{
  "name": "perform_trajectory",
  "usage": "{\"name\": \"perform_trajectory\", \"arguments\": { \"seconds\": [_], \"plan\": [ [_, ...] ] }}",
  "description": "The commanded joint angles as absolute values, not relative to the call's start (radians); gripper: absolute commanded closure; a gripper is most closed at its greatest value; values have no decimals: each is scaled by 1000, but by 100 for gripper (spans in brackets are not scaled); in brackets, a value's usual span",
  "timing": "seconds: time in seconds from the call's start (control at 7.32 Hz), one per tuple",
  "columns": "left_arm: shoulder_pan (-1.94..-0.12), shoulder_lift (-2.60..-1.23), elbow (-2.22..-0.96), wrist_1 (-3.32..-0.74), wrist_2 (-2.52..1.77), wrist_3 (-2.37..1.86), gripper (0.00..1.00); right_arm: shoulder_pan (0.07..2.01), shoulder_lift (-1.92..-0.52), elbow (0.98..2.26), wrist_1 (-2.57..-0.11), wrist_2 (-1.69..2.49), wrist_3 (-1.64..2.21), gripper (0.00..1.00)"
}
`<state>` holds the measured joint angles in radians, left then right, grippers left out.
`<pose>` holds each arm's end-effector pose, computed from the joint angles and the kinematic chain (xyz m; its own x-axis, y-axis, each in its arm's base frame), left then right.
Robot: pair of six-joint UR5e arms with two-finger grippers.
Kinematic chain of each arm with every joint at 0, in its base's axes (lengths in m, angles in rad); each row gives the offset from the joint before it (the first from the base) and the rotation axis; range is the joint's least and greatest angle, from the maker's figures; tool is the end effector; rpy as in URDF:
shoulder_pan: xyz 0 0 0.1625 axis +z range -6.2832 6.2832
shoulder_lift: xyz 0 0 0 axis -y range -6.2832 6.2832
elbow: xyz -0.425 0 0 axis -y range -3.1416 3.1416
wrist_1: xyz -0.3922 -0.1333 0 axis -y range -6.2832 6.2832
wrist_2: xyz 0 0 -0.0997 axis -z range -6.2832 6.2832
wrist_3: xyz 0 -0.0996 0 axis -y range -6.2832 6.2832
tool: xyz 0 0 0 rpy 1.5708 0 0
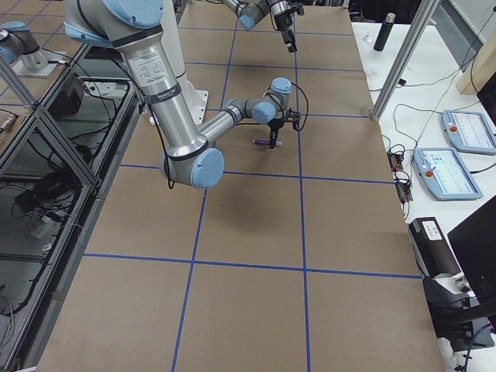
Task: Collect pens into pen holder
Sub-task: 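Grasp the purple marker with the right gripper while the left arm withdraws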
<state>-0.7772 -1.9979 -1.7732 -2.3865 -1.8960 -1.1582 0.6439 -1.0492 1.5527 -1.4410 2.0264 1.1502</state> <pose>0.3560 -0.4925 0.2313 0.2577 0.2795 -0.9249 0.3660 0.8577 0.3612 -0.4970 -0.4849 0.3548 0.7236 0.0847 0.6850 -0.0388 0.9959 -0.0821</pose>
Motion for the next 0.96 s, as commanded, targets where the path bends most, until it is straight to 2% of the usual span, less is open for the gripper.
{"name": "perform_trajectory", "arguments": {
  "seconds": [0.0, 0.14, 0.27, 0.55, 0.82],
  "plan": [
    [-781, -1997, -1767, -2388, -1896, -1152, 1, 641, -1048, 1554, -1439, 2028, 1149, 56],
    [-781, -1997, -1766, -2390, -1896, -1152, 1, 641, -1049, 1554, -1439, 2028, 1147, 71],
    [-781, -1997, -1766, -2390, -1896, -1152, 1, 641, -1049, 1554, -1437, 2028, 1144, 97],
    [-781, -1997, -1766, -2390, -1896, -1152, 1, 643, -1051, 1563, -1436, 2032, 1134, 100],
    [-814, -1988, -1761, -2364, -1929, -1094, 1, 693, -1052, 1656, -1434, 2045, 1124, 100]
  ]
}}
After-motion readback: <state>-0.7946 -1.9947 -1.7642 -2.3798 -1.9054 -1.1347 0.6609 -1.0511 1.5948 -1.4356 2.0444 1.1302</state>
